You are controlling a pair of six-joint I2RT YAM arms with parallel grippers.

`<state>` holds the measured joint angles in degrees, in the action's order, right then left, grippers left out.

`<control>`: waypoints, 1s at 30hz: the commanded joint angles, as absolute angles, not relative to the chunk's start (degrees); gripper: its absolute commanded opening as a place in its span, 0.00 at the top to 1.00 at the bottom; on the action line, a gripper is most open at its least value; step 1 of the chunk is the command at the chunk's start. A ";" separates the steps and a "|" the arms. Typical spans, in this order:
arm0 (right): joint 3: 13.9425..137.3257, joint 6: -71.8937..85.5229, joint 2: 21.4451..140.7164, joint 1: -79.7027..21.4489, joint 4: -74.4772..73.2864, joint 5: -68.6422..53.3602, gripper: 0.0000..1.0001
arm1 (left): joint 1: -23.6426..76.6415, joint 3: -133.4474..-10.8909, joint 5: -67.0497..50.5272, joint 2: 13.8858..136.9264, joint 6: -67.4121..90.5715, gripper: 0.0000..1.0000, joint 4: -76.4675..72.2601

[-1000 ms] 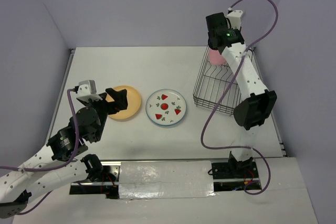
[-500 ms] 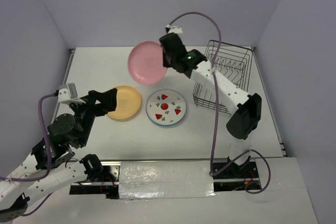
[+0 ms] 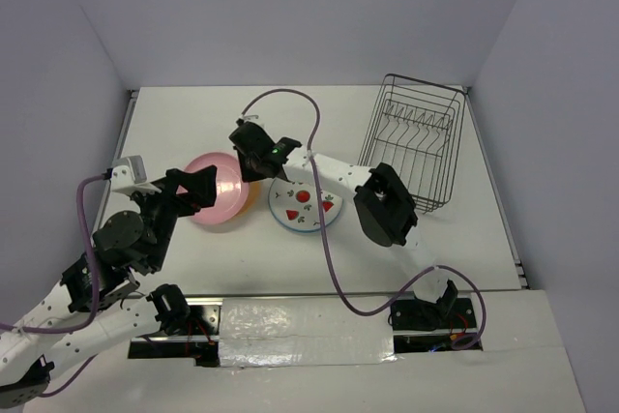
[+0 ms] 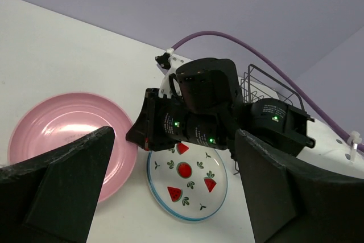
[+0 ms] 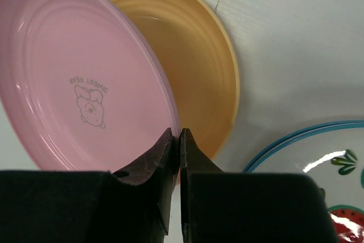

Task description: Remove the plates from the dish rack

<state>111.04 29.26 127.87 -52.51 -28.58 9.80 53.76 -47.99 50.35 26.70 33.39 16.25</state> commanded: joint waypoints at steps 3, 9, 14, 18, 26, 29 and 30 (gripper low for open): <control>107.95 33.31 126.74 -52.56 -18.38 7.39 1.00 | 54.32 -47.55 52.03 25.75 33.49 0.01 13.19; 107.40 34.45 128.85 -52.47 -19.51 9.66 0.95 | 54.40 -47.55 52.21 25.84 33.75 0.01 13.71; 101.09 35.15 125.87 -52.29 -15.92 10.98 1.00 | 54.58 -47.20 52.29 25.58 33.66 0.01 13.45; 97.12 35.60 123.05 -52.12 -12.57 10.98 1.00 | 54.58 -47.28 52.21 26.19 33.49 0.01 13.27; 94.13 35.86 120.59 -51.59 -10.20 10.46 1.00 | 54.67 -47.55 52.38 26.54 33.49 0.01 13.71; 93.52 35.68 119.80 -51.59 -9.67 10.37 1.00 | 54.67 -47.55 52.47 26.37 33.49 0.01 13.62; 93.43 35.60 119.71 -51.68 -9.75 10.55 1.00 | 54.67 -47.55 52.30 26.37 33.40 0.01 13.45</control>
